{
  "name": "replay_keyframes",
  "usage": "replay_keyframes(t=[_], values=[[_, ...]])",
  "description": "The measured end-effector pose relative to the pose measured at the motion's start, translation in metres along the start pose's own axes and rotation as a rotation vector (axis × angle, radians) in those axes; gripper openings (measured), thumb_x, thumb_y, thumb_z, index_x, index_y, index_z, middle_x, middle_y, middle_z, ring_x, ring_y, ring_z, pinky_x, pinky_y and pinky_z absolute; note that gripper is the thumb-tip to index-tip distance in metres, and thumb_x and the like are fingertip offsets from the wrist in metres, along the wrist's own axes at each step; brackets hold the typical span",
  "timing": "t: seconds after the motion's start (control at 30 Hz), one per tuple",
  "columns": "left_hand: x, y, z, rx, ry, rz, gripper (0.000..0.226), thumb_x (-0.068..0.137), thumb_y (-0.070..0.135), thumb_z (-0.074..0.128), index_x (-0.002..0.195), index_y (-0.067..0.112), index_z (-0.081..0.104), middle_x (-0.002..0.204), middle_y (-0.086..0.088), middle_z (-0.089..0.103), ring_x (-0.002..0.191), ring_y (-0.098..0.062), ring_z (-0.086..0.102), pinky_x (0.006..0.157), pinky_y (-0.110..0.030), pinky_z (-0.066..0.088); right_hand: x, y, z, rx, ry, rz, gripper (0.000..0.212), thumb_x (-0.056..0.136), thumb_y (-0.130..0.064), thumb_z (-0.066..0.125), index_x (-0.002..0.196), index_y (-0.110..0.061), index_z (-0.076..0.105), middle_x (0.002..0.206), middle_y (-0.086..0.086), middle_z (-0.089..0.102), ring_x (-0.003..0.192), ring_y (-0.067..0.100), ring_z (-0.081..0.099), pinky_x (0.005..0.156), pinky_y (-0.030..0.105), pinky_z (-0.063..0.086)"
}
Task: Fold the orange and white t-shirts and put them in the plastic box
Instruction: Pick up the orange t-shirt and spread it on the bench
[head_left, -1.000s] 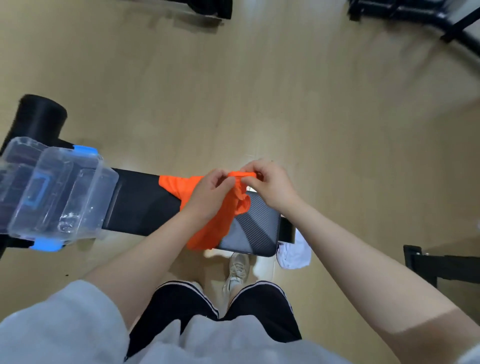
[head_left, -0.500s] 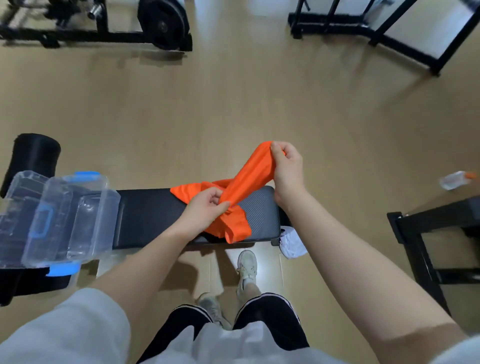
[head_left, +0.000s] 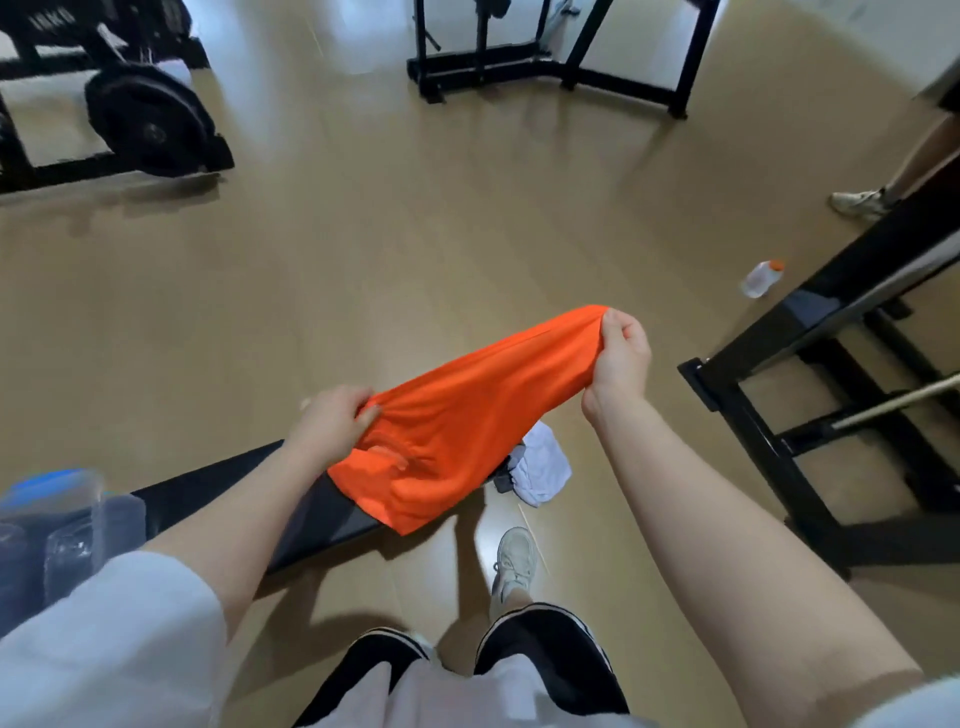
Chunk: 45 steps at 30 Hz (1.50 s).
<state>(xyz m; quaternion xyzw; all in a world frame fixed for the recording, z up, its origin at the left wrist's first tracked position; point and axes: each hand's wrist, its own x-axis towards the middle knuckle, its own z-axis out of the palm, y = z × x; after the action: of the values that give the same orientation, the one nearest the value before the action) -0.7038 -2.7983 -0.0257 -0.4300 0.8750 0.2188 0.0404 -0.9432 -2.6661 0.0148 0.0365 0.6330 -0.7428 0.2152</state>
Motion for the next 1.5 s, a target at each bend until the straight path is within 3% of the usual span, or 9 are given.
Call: replay_keyframes(t=[0.13, 0.33, 0.57, 0.73, 0.93, 1.07, 1.23, 1.33, 1.5], values=[[0.054, 0.036, -0.003, 0.15, 0.137, 0.048, 0.023, 0.091, 0.02, 0.052, 0.107, 0.008, 0.065, 0.111, -0.017, 0.057, 0.109, -0.036, 0.049, 0.09, -0.042, 0.04, 0.038, -0.006, -0.025, -0.005, 0.112, 0.004, 0.023, 0.095, -0.017, 0.048, 0.073, -0.02, 0.054, 0.072, -0.002, 0.054, 0.065, 0.008, 0.048, 0.064, 0.024, 0.042], [0.157, 0.144, -0.012, -0.389, 0.177, -0.208, 0.02, 0.087, 0.01, 0.053, 0.104, 0.003, 0.062, 0.107, -0.023, 0.063, 0.101, -0.038, 0.058, 0.081, -0.037, 0.046, 0.115, -0.035, -0.055, -0.085, 0.194, -0.068, 0.007, 0.094, -0.012, 0.048, 0.092, -0.012, 0.055, 0.076, -0.006, 0.054, 0.069, 0.003, 0.05, 0.062, 0.014, 0.042], [0.238, 0.28, -0.007, -1.087, -0.038, -0.107, 0.037, 0.082, -0.003, 0.059, 0.113, 0.012, 0.048, 0.097, -0.013, 0.055, 0.069, -0.018, 0.055, 0.065, -0.023, 0.047, 0.196, -0.096, -0.076, -0.558, 0.122, -0.33, 0.012, 0.09, -0.014, 0.051, 0.09, -0.008, 0.062, 0.079, -0.004, 0.056, 0.072, 0.005, 0.049, 0.06, 0.0, 0.035], [0.267, 0.322, -0.018, -1.246, -0.078, 0.041, 0.031, 0.082, -0.009, 0.056, 0.09, 0.019, 0.046, 0.075, 0.0, 0.062, 0.063, -0.01, 0.059, 0.068, -0.018, 0.049, 0.222, -0.137, -0.082, -0.563, 0.161, -0.426, 0.01, 0.086, -0.014, 0.05, 0.08, -0.012, 0.058, 0.07, -0.011, 0.052, 0.066, 0.0, 0.047, 0.06, 0.01, 0.037], [0.268, 0.263, -0.011, -0.705, -0.026, 0.137, 0.031, 0.079, -0.016, 0.05, 0.075, 0.014, 0.051, 0.054, 0.008, 0.064, 0.055, -0.004, 0.058, 0.053, -0.008, 0.042, 0.211, -0.083, -0.077, -0.796, -0.039, -0.35, 0.011, 0.086, -0.013, 0.055, 0.077, -0.009, 0.06, 0.07, 0.003, 0.055, 0.066, 0.014, 0.046, 0.057, 0.01, 0.033], [0.254, 0.19, 0.006, -0.22, 0.145, 0.096, 0.021, 0.081, -0.004, 0.051, 0.085, 0.009, 0.067, 0.07, -0.013, 0.057, 0.086, -0.029, 0.05, 0.074, -0.032, 0.04, 0.187, -0.014, -0.059, -0.949, -0.26, -0.19, 0.01, 0.084, -0.014, 0.058, 0.075, -0.018, 0.056, 0.066, 0.001, 0.053, 0.064, 0.017, 0.047, 0.054, 0.024, 0.028], [0.226, 0.103, 0.031, -0.105, -0.039, -0.001, 0.027, 0.083, -0.003, 0.042, 0.087, 0.011, 0.065, 0.077, -0.01, 0.055, 0.069, -0.026, 0.047, 0.056, -0.027, 0.031, 0.124, 0.072, -0.033, -1.038, -0.484, 0.021, 0.019, 0.08, -0.011, 0.059, 0.066, -0.019, 0.049, 0.056, -0.008, 0.045, 0.056, 0.01, 0.042, 0.053, 0.015, 0.033], [0.206, 0.035, 0.05, -0.101, -0.187, -0.094, 0.028, 0.082, -0.006, 0.04, 0.09, 0.008, 0.063, 0.086, -0.012, 0.054, 0.073, -0.029, 0.053, 0.061, -0.027, 0.037, 0.073, 0.127, -0.01, -1.05, -0.568, 0.166, 0.027, 0.081, -0.009, 0.055, 0.061, -0.021, 0.042, 0.055, -0.006, 0.043, 0.054, 0.01, 0.039, 0.051, 0.016, 0.033], [0.165, -0.082, 0.062, -0.196, -0.272, -0.158, 0.009, 0.065, 0.021, 0.034, 0.057, 0.017, 0.037, 0.071, -0.012, 0.048, 0.071, -0.027, 0.047, 0.063, -0.036, 0.038, -0.01, 0.215, 0.038, -1.069, -0.575, 0.345, 0.024, 0.076, -0.008, 0.055, 0.06, -0.02, 0.041, 0.06, 0.0, 0.049, 0.063, 0.018, 0.044, 0.064, 0.03, 0.036]])
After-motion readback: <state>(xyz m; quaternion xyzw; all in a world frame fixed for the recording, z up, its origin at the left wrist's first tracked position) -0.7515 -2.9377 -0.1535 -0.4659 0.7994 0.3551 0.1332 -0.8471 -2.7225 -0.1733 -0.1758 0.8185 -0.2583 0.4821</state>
